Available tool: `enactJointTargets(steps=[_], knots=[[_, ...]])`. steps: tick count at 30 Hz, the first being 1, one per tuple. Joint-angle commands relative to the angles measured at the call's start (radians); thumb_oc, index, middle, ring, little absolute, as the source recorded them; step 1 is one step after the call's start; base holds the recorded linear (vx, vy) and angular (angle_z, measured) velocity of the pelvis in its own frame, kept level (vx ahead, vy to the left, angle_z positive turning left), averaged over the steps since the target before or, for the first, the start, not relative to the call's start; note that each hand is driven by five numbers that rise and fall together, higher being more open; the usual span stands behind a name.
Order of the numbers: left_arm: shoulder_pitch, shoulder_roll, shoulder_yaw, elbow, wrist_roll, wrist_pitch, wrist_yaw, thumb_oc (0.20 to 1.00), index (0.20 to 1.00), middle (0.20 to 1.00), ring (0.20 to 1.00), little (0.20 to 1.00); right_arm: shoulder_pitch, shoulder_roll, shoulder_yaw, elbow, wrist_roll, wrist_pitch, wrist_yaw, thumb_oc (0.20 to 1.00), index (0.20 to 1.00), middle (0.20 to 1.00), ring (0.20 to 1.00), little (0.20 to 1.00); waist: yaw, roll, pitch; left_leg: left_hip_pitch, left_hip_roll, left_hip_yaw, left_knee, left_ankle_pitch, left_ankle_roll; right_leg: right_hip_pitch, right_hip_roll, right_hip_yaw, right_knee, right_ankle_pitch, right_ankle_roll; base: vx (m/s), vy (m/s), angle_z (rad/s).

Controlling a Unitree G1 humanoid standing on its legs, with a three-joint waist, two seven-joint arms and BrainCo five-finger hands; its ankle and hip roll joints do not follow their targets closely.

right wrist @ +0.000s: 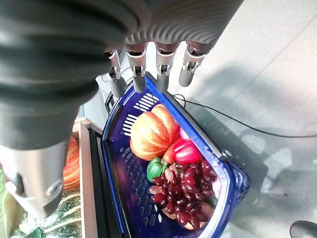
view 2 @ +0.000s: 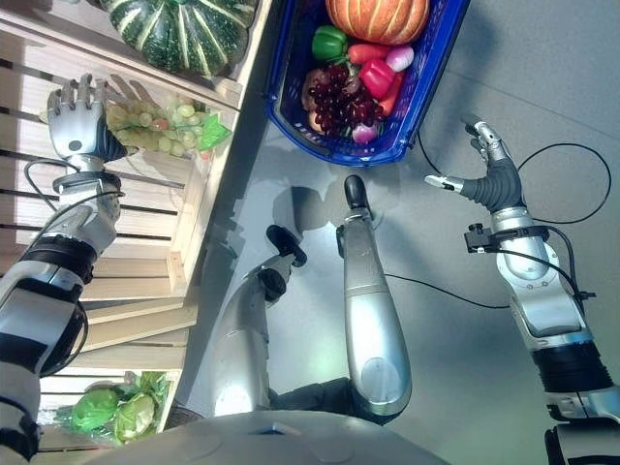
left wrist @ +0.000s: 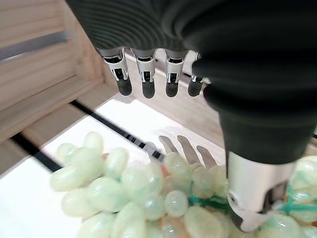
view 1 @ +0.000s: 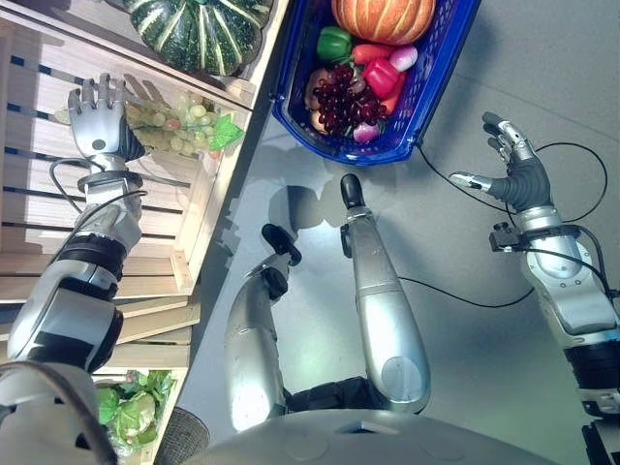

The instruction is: Pick up fruits and vegetables into the basket

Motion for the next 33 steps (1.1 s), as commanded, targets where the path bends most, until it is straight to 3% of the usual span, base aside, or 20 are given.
enactJointTargets(steps=[1, 13, 23, 31, 33], knots=[[0.034, 0.071, 0.009, 0.032, 0.017, 0.040, 0.015, 1.000, 1.000, 1.000, 1.000, 1.000, 0.023, 0.007, -0.002, 0.000, 0.010, -0.080, -0.027, 1.000, 1.000, 1.000, 1.000, 1.000, -0.034, -0.007, -0.052, -0.075, 0.028, 0.007, 0.062, -0.006, -0.030, -0.010, 0.000, -0.026, 0.020, -0.050, 0.073, 0.00, 0.000, 0.00], [-0.005, 0.050, -0.047, 0.142, -0.084, 0.061, -0.138, 1.000, 1.000, 1.000, 1.000, 1.000, -0.010, 0.018, 0.011, 0.027, 0.016, -0.086, -0.055, 1.000, 1.000, 1.000, 1.000, 1.000, -0.039, -0.026, -0.052, -0.134, 0.048, 0.008, 0.082, -0.008, -0.034, -0.061, 0.013, -0.023, 0.017, -0.037, 0.073, 0.00, -0.013, -0.01], [-0.003, 0.029, -0.043, 0.199, -0.063, 0.096, -0.093, 1.000, 1.000, 1.000, 1.000, 1.000, -0.032, 0.028, 0.019, 0.045, 0.026, -0.098, -0.082, 1.000, 1.000, 1.000, 1.000, 1.000, -0.027, -0.052, -0.052, -0.193, 0.047, -0.019, 0.102, -0.016, -0.028, -0.101, 0.026, -0.031, 0.020, -0.030, 0.070, -0.01, -0.016, -0.01], [-0.044, 0.048, -0.072, 0.197, 0.110, 0.216, 0.003, 1.000, 1.000, 1.000, 1.000, 1.000, -0.052, 0.025, 0.036, 0.054, 0.037, -0.101, -0.107, 1.000, 1.000, 1.000, 1.000, 1.000, -0.017, -0.071, -0.052, -0.247, 0.047, -0.046, 0.119, -0.021, -0.026, -0.138, 0.034, -0.040, 0.027, -0.022, 0.068, -0.01, -0.017, 0.00], [-0.064, 0.052, -0.086, 0.190, 0.186, 0.278, 0.024, 1.000, 1.000, 1.000, 1.000, 1.000, -0.060, 0.027, 0.046, 0.062, 0.038, -0.116, -0.119, 1.000, 1.000, 1.000, 1.000, 1.000, -0.014, -0.078, -0.052, -0.265, 0.048, -0.055, 0.125, -0.024, -0.024, -0.151, 0.037, -0.044, 0.030, -0.021, 0.067, -0.02, -0.052, 0.04]])
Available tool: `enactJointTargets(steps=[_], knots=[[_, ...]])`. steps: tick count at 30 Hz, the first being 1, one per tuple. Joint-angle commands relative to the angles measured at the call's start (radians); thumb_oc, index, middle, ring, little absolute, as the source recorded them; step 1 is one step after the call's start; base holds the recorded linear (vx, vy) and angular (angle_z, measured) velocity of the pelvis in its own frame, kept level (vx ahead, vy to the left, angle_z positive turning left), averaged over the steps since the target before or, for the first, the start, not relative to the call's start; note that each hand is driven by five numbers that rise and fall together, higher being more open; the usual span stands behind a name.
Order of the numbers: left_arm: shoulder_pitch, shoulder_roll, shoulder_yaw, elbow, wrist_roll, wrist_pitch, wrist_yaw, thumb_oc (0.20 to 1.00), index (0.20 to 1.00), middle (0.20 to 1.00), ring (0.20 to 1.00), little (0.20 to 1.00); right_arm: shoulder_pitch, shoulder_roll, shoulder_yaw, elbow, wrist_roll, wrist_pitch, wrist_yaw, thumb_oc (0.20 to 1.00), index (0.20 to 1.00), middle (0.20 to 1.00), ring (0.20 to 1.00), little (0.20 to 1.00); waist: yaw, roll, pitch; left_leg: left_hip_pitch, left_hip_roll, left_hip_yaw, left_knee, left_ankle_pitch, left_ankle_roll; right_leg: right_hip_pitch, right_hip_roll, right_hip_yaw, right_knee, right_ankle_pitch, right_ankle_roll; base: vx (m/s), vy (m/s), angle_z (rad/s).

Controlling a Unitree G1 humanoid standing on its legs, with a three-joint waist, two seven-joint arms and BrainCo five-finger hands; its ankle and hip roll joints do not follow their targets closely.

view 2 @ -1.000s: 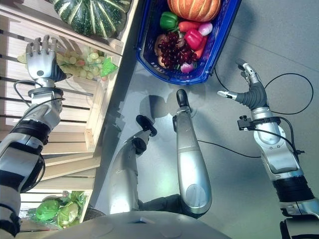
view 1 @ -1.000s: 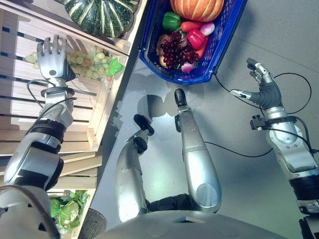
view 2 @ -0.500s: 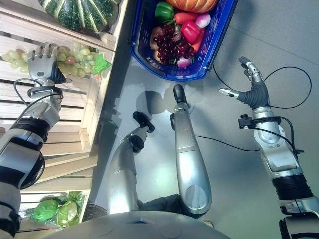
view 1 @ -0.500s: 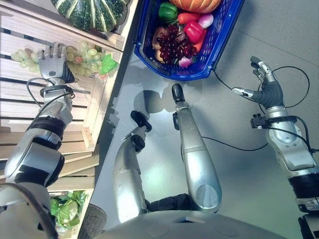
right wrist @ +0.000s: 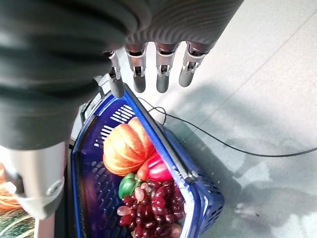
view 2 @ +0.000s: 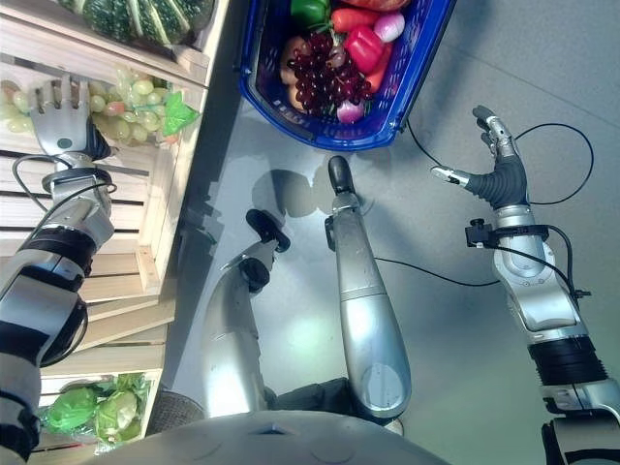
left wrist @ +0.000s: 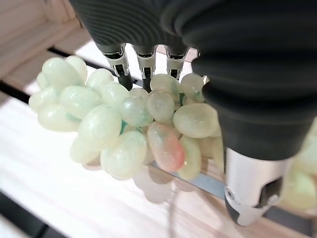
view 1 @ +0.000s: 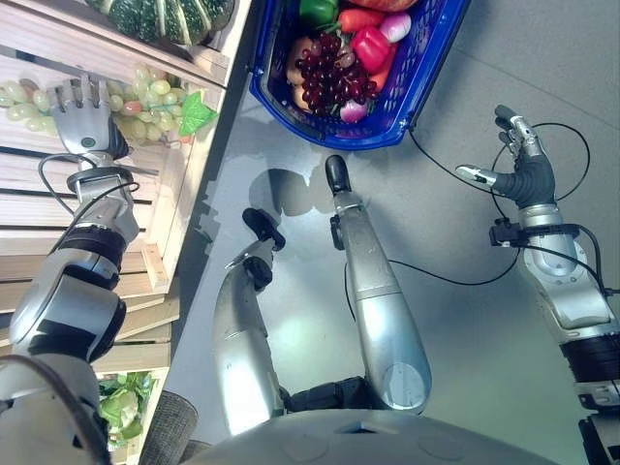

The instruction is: Pick up fruits and vegetables into the basket

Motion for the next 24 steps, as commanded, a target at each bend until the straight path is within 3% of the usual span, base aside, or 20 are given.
enactJointTargets(steps=[1, 2, 3, 4, 5, 8, 12, 24], knots=[[-0.002, 0.056, -0.028, 0.056, 0.120, 0.094, 0.023, 1.000, 1.000, 1.000, 1.000, 1.000, -0.011, 0.027, 0.019, -0.015, 0.037, -0.071, -0.032, 1.000, 1.000, 1.000, 1.000, 1.000, -0.003, -0.066, -0.049, -0.075, 0.004, -0.008, 0.041, -0.009, -0.013, -0.013, 0.001, -0.017, 0.029, -0.031, 0.081, -0.03, -0.047, 0.03], [-0.012, 0.059, -0.037, 0.051, 0.136, 0.121, 0.008, 1.000, 1.000, 1.000, 1.000, 1.000, -0.015, 0.028, 0.023, -0.012, 0.035, -0.079, -0.041, 1.000, 1.000, 1.000, 1.000, 1.000, -0.001, -0.068, -0.049, -0.087, 0.003, -0.014, 0.045, -0.010, -0.013, -0.022, 0.003, -0.020, 0.033, -0.030, 0.080, -0.03, -0.049, 0.02], [-0.016, 0.060, -0.046, 0.046, 0.135, 0.145, 0.003, 0.799, 0.799, 0.799, 0.799, 0.799, -0.017, 0.032, 0.025, -0.011, 0.032, -0.084, -0.047, 1.000, 1.000, 1.000, 1.000, 1.000, 0.001, -0.070, -0.049, -0.095, 0.002, -0.019, 0.048, -0.010, -0.012, -0.027, 0.005, -0.022, 0.036, -0.030, 0.080, -0.03, -0.057, 0.01], [-0.022, 0.060, -0.053, 0.043, 0.131, 0.162, -0.003, 0.307, 0.307, 0.307, 0.307, 0.307, -0.022, 0.035, 0.029, -0.011, 0.031, -0.086, -0.052, 1.000, 1.000, 1.000, 1.000, 1.000, 0.004, -0.071, -0.049, -0.102, 0.001, -0.024, 0.050, -0.011, -0.012, -0.031, 0.007, -0.024, 0.039, -0.031, 0.079, -0.03, -0.052, 0.00], [-0.029, 0.060, -0.058, 0.042, 0.121, 0.167, -0.011, 0.200, 0.200, 0.200, 0.200, 0.200, -0.025, 0.036, 0.032, -0.008, 0.029, -0.089, -0.056, 1.000, 1.000, 1.000, 1.000, 1.000, 0.005, -0.073, -0.049, -0.108, 0.000, -0.028, 0.052, -0.011, -0.012, -0.035, 0.009, -0.025, 0.043, -0.032, 0.079, -0.02, -0.042, 0.01], [-0.035, 0.055, -0.066, 0.042, 0.088, 0.159, -0.006, 0.200, 0.200, 0.200, 0.200, 0.200, -0.031, 0.040, 0.038, -0.001, 0.035, -0.101, -0.055, 1.000, 1.000, 1.000, 1.000, 1.000, 0.008, -0.078, -0.049, -0.117, -0.001, -0.036, 0.054, -0.012, -0.010, -0.039, 0.012, -0.026, 0.047, -0.033, 0.077, -0.02, -0.042, 0.00], [-0.024, 0.043, -0.045, 0.014, -0.087, 0.088, 0.035, 0.200, 0.200, 0.200, 0.200, 0.200, -0.032, 0.047, 0.039, -0.005, 0.041, -0.114, -0.045, 1.000, 1.000, 1.000, 1.000, 1.000, 0.020, -0.082, -0.049, -0.106, -0.009, -0.053, 0.044, -0.006, -0.011, -0.023, 0.012, -0.031, 0.041, -0.031, 0.078, -0.01, -0.021, 0.00], [0.131, 0.053, 0.119, -0.111, -0.143, -0.076, 0.100, 0.200, 0.200, 0.200, 0.200, 0.200, 0.028, 0.068, 0.013, -0.080, 0.051, -0.150, 0.087, 1.000, 1.000, 1.000, 1.000, 1.000, 0.052, -0.063, -0.049, 0.076, -0.029, -0.048, -0.029, 0.019, -0.015, 0.163, -0.016, -0.057, -0.013, -0.037, 0.084, -0.01, 0.034, 0.02]])
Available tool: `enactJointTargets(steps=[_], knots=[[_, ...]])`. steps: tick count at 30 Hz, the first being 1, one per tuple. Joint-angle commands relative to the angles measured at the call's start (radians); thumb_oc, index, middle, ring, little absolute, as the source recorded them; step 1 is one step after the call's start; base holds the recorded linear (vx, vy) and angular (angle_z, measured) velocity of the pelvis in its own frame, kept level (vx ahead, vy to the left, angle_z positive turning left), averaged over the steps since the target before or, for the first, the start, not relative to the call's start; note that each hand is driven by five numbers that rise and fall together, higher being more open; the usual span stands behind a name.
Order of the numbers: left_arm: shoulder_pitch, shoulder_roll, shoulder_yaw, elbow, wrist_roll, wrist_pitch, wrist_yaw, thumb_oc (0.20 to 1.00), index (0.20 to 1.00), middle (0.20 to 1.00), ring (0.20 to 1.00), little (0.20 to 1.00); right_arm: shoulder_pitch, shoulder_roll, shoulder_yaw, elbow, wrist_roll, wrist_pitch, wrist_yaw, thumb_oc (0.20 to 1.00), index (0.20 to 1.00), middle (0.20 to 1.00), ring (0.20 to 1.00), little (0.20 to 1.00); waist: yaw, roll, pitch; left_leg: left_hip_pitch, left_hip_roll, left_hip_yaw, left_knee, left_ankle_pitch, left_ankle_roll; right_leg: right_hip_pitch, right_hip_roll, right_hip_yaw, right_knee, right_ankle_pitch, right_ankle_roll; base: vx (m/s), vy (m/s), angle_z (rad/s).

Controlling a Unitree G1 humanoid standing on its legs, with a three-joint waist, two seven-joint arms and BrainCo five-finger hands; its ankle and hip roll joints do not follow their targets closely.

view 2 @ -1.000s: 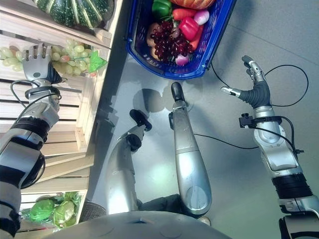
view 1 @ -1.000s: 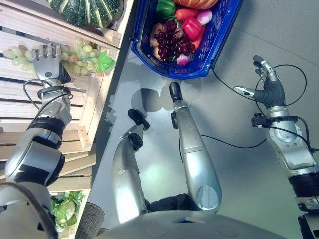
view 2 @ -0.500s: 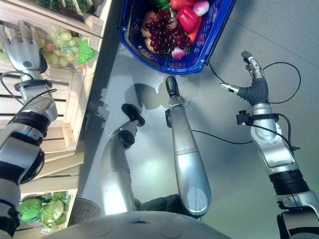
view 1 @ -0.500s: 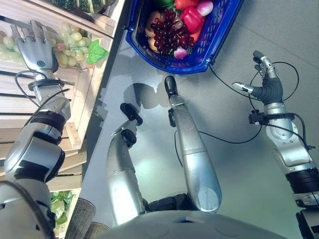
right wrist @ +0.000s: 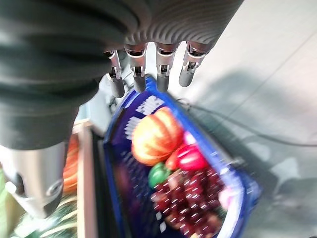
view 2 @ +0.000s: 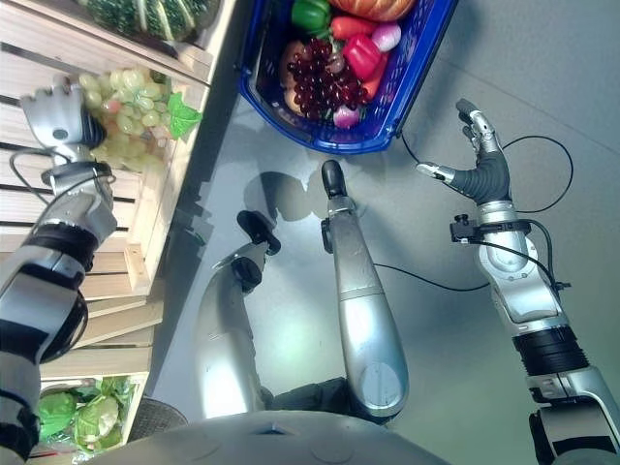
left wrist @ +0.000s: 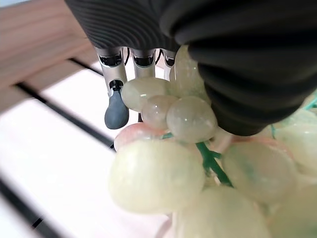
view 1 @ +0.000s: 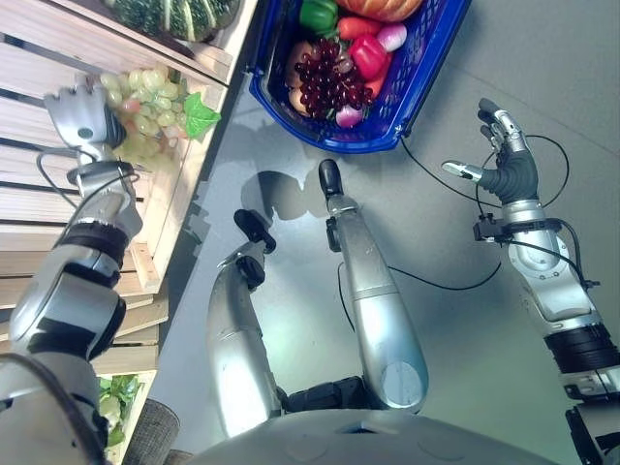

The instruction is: Pick up fruits and vegetables into the basket

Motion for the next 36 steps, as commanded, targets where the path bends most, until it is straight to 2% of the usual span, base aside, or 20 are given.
enactJointTargets(steps=[1, 5, 9, 12, 15, 16, 19, 20, 22, 23, 26, 30, 32, 34, 35, 36], knots=[[0.077, 0.056, 0.081, -0.024, -0.014, -0.028, 0.039, 0.200, 0.200, 0.200, 0.200, 0.200, 0.056, 0.031, -0.035, -0.090, 0.027, -0.070, 0.052, 1.000, 1.000, 1.000, 1.000, 1.000, 0.036, -0.032, -0.049, 0.033, -0.032, -0.004, -0.046, 0.031, -0.009, 0.088, -0.018, -0.030, -0.009, -0.046, 0.098, -0.01, 0.051, 0.04], [0.145, 0.060, 0.114, -0.049, -0.004, -0.055, 0.044, 0.200, 0.200, 0.200, 0.200, 0.200, 0.062, 0.039, -0.038, -0.119, 0.041, -0.069, 0.097, 1.000, 1.000, 1.000, 1.000, 1.000, 0.049, -0.030, -0.049, 0.110, -0.043, -0.006, -0.078, 0.039, -0.009, 0.168, -0.033, -0.041, -0.041, -0.041, 0.103, 0.00, 0.046, 0.07], [0.223, 0.061, 0.145, -0.086, -0.055, -0.097, 0.051, 0.200, 0.200, 0.200, 0.200, 0.200, 0.063, 0.047, -0.033, -0.149, 0.070, -0.058, 0.158, 1.000, 1.000, 1.000, 1.000, 1.000, 0.067, -0.031, -0.049, 0.185, -0.049, -0.010, -0.104, 0.045, -0.007, 0.248, -0.045, -0.053, -0.075, -0.032, 0.109, 0.01, 0.027, 0.08], [0.290, 0.053, 0.191, -0.130, -0.181, -0.187, 0.028, 0.200, 0.200, 0.200, 0.200, 0.200, 0.053, 0.060, -0.011, -0.177, 0.076, -0.039, 0.226, 1.000, 1.000, 1.000, 1.000, 1.000, 0.087, -0.029, -0.049, 0.253, -0.058, -0.014, -0.126, 0.047, -0.004, 0.326, -0.059, -0.061, -0.105, -0.030, 0.111, 0.01, 0.048, 0.06], [0.315, 0.039, 0.224, -0.171, -0.276, -0.254, -0.019, 0.200, 0.200, 0.200, 0.200, 0.200, 0.032, 0.064, 0.009, -0.189, 0.091, 0.002, 0.251, 1.000, 1.000, 1.000, 1.000, 1.000, 0.101, -0.029, -0.049, 0.298, -0.061, -0.018, -0.136, 0.048, 0.000, 0.377, -0.066, -0.065, -0.117, -0.032, 0.111, -0.02, 0.018, 0.01], [0.320, 0.035, 0.235, -0.186, -0.310, -0.278, -0.037, 0.200, 0.200, 0.200, 0.200, 0.200, 0.021, 0.066, 0.017, -0.193, 0.089, 0.012, 0.252, 1.000, 1.000, 1.000, 1.000, 1.000, 0.104, -0.032, -0.049, 0.302, -0.062, -0.009, -0.148, 0.074, 0.010, 0.385, -0.070, -0.073, -0.134, -0.007, 0.102, -0.06, 0.017, 0.03], [0.344, 0.012, 0.265, -0.254, -0.362, -0.355, -0.111, 0.200, 0.200, 0.200, 0.200, 0.200, -0.014, 0.078, 0.037, -0.211, 0.025, 0.035, 0.236, 1.000, 1.000, 1.000, 1.000, 1.000, 0.121, -0.032, -0.049, 0.358, -0.068, -0.019, -0.160, 0.072, 0.013, 0.448, -0.076, -0.077, -0.151, -0.010, 0.103, 0.01, 0.022, 0.12], [0.361, 0.015, 0.269, -0.301, -0.359, -0.370, -0.137, 0.200, 0.200, 0.200, 0.200, 0.200, -0.023, 0.079, 0.043, -0.219, -0.054, 0.041, 0.202, 1.000, 1.000, 1.000, 1.000, 1.000, 0.129, -0.031, -0.060, 0.378, -0.071, -0.022, -0.170, 0.073, 0.014, 0.472, -0.080, -0.081, -0.164, -0.008, 0.104, 0.04, 0.018, 0.12], [0.376, 0.021, 0.274, -0.348, -0.355, -0.373, -0.158, 0.200, 0.200, 0.200, 0.200, 0.200, -0.037, 0.070, 0.046, -0.231, -0.111, 0.056, 0.179, 1.000, 1.000, 1.000, 1.000, 1.000, 0.136, -0.030, -0.069, 0.393, -0.075, -0.025, -0.175, 0.072, 0.015, 0.490, -0.082, -0.082, -0.173, -0.008, 0.105, 0.06, 0.023, 0.10], [0.391, 0.037, 0.286, -0.420, -0.357, -0.373, -0.193, 0.200, 0.200, 0.200, 0.200, 0.200, -0.065, 0.053, 0.052, -0.255, -0.135, 0.093, 0.180, 1.000, 1.000, 1.000, 1.000, 1.000, 0.146, -0.029, -0.083, 0.420, -0.081, -0.030, -0.188, 0.071, 0.017, 0.520, -0.084, -0.087, -0.186, -0.011, 0.105, 0.09, 0.037, 0.05], [0.418, 0.064, 0.305, -0.516, -0.319, -0.377, -0.216, 0.200, 0.200, 0.200, 0.200, 0.200, -0.099, 0.043, 0.058, -0.294, -0.142, 0.144, 0.197, 1.000, 1.000, 1.000, 1.000, 1.000, 0.159, -0.028, -0.106, 0.459, -0.087, -0.034, -0.211, 0.069, 0.018, 0.565, -0.086, -0.092, -0.212, -0.014, 0.105, 0.06, 0.017, 0.04], [0.430, 0.109, 0.328, -0.641, -0.244, -0.365, -0.265, 0.200, 0.200, 0.200, 0.200, 0.200, -0.157, 0.035, 0.083, -0.334, -0.122, 0.214, 0.237, 1.000, 1.000, 1.000, 1.000, 1.000, 0.179, -0.029, -0.142, 0.520, -0.096, -0.048, -0.248, 0.068, 0.018, 0.638, -0.085, -0.098, -0.257, -0.013, 0.107, 0.07, -0.010, 0.04], [0.430, 0.120, 0.337, -0.699, -0.221, -0.358, -0.299, 0.200, 0.200, 0.200, 0.200, 0.200, -0.184, 0.035, 0.100, -0.350, -0.117, 0.228, 0.247, 1.000, 1.000, 1.000, 1.000, 1.000, 0.188, -0.029, -0.157, 0.550, -0.099, -0.054, -0.268, 0.067, 0.018, 0.671, -0.087, -0.101, -0.279, -0.011, 0.110, 0.07, -0.015, 0.03], [0.426, 0.123, 0.339, -0.729, -0.235, -0.362, -0.317, 0.200, 0.200, 0.200, 0.200, 0.200, -0.199, 0.040, 0.114, -0.356, -0.094, 0.234, 0.258, 1.000, 1.000, 1.000, 1.000, 1.000, 0.192, -0.030, -0.167, 0.568, -0.101, -0.057, -0.282, 0.067, 0.017, 0.693, -0.089, -0.103, -0.296, -0.009, 0.113, 0.07, -0.014, 0.03], [0.422, 0.112, 0.345, -0.779, -0.277, -0.374, -0.357, 0.200, 0.200, 0.200, 0.200, 0.200, -0.218, 0.059, 0.138, -0.365, -0.031, 0.266, 0.281, 1.000, 1.000, 1.000, 1.000, 1.000, 0.203, -0.030, -0.187, 0.597, -0.104, -0.063, -0.306, 0.068, 0.017, 0.726, -0.091, -0.106, -0.322, -0.005, 0.118, 0.07, -0.012, 0.01], [0.423, 0.110, 0.348, -0.785, -0.279, -0.373, -0.364, 0.200, 0.200, 0.200, 0.200, 0.200, -0.220, 0.062, 0.141, -0.367, -0.020, 0.272, 0.284, 1.000, 1.000, 1.000, 1.000, 1.000, 0.204, -0.030, -0.189, 0.599, -0.105, -0.063, -0.312, 0.075, 0.018, 0.729, -0.091, -0.106, -0.329, 0.002, 0.117, 0.15, -0.026, 0.02]])
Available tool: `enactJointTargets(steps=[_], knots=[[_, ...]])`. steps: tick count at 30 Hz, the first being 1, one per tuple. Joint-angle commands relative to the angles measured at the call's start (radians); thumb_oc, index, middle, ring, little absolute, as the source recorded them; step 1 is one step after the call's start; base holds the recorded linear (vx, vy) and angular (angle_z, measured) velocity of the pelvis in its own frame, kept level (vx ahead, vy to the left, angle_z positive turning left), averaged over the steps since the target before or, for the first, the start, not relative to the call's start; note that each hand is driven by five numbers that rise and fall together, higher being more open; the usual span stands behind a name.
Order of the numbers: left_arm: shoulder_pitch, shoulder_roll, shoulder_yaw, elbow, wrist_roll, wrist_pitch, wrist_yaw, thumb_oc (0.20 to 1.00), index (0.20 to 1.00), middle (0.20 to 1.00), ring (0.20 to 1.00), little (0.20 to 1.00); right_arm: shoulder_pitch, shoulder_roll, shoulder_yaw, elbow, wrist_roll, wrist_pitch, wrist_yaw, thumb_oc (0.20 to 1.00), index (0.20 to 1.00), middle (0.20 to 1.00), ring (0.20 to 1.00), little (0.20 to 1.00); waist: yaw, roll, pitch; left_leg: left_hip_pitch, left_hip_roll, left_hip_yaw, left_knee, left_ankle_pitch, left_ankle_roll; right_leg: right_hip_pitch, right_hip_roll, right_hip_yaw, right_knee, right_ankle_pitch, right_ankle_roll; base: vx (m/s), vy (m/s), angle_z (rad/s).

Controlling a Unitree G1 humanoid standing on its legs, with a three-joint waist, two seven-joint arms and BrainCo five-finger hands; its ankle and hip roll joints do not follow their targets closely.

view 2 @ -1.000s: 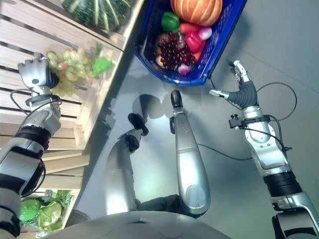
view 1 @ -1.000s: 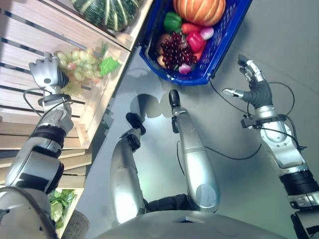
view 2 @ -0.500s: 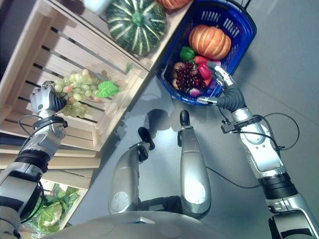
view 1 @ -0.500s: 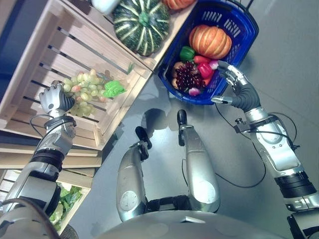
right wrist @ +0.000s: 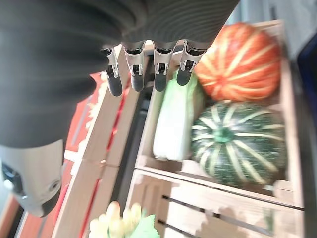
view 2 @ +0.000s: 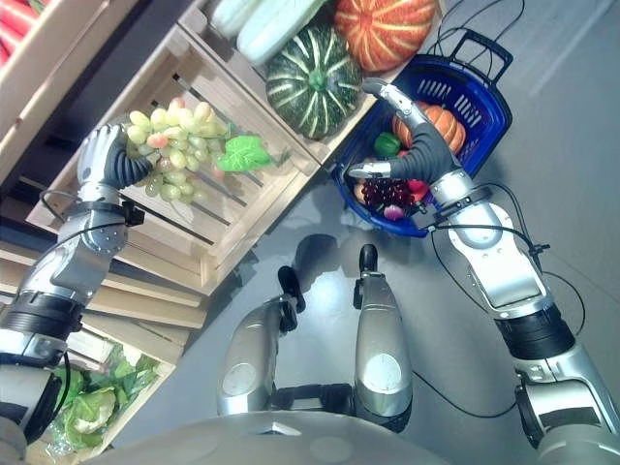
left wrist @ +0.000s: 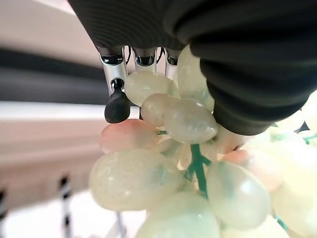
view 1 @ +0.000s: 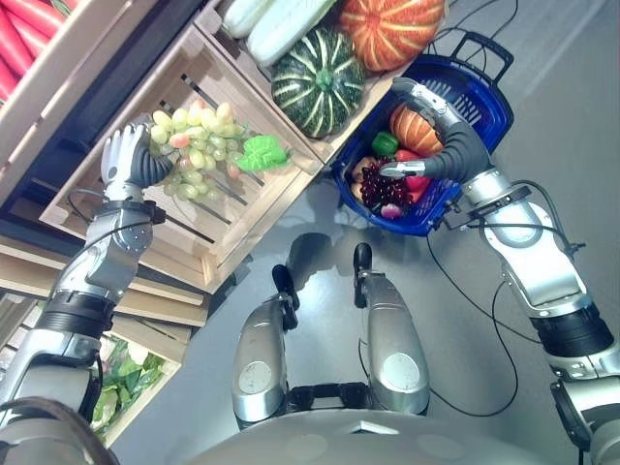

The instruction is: Pick up fruits and vegetables into the basket

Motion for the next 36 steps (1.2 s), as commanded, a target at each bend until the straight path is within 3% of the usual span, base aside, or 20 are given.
enactJointTargets(steps=[1, 4, 10, 17, 26, 36], knots=[[0.028, 0.029, 0.033, -0.123, -0.051, -0.048, -0.058, 0.200, 0.200, 0.200, 0.200, 0.200, -0.013, 0.071, 0.063, -0.068, 0.200, 0.045, 0.051, 1.000, 1.000, 1.000, 1.000, 1.000, 0.019, -0.029, -0.203, 0.020, -0.045, -0.037, 0.002, -0.019, 0.025, 0.157, -0.064, -0.020, -0.122, -0.004, 0.102, 0.13, -0.027, 0.09], [0.045, -0.016, 0.041, -0.182, -0.120, -0.056, -0.103, 0.200, 0.200, 0.200, 0.200, 0.200, -0.007, 0.127, 0.088, -0.066, 0.277, 0.074, 0.033, 1.000, 1.000, 1.000, 1.000, 1.000, 0.032, -0.030, -0.236, 0.054, -0.046, -0.042, -0.027, -0.015, 0.024, 0.196, -0.064, -0.028, -0.155, 0.006, 0.107, 0.13, -0.032, 0.14], [0.116, -0.102, 0.067, -0.289, -0.282, -0.032, -0.193, 0.200, 0.200, 0.200, 0.200, 0.200, 0.054, 0.178, 0.094, -0.082, 0.213, 0.096, -0.046, 1.000, 1.000, 1.000, 1.000, 1.000, 0.045, -0.030, -0.286, 0.110, -0.044, -0.048, -0.050, -0.025, 0.027, 0.247, -0.064, -0.034, -0.177, 0.004, 0.118, 0.10, -0.011, 0.09], [0.186, -0.166, 0.077, -0.370, -0.329, -0.033, -0.204, 0.200, 0.200, 0.200, 0.200, 0.200, 0.124, 0.200, 0.088, -0.103, 0.261, 0.077, -0.038, 1.000, 1.000, 1.000, 1.000, 1.000, 0.052, -0.035, -0.319, 0.148, -0.042, -0.054, -0.058, -0.039, 0.031, 0.284, -0.062, -0.038, -0.191, 0.002, 0.125, 0.06, -0.004, 0.04], [0.189, -0.201, 0.055, -0.422, -0.263, -0.020, -0.168, 0.200, 0.200, 0.200, 0.200, 0.200, 0.110, 0.222, 0.123, -0.104, 0.273, 0.076, -0.090, 1.000, 1.000, 1.000, 1.000, 1.000, 0.067, -0.047, -0.335, 0.185, -0.038, -0.056, -0.083, -0.042, 0.032, 0.322, -0.063, -0.052, -0.219, 0.012, 0.134, 0.00, -0.002, 0.00], [0.141, -0.198, 0.007, -0.447, -0.001, -0.023, -0.054, 0.200, 0.200, 0.200, 0.200, 0.200, 0.071, 0.251, 0.169, -0.113, 0.343, 0.087, -0.105, 1.000, 1.000, 1.000, 1.000, 1.000, 0.078, -0.058, -0.349, 0.213, -0.037, -0.055, -0.108, -0.042, 0.031, 0.348, -0.067, -0.066, -0.238, 0.018, 0.144, 0.00, -0.008, 0.06]])
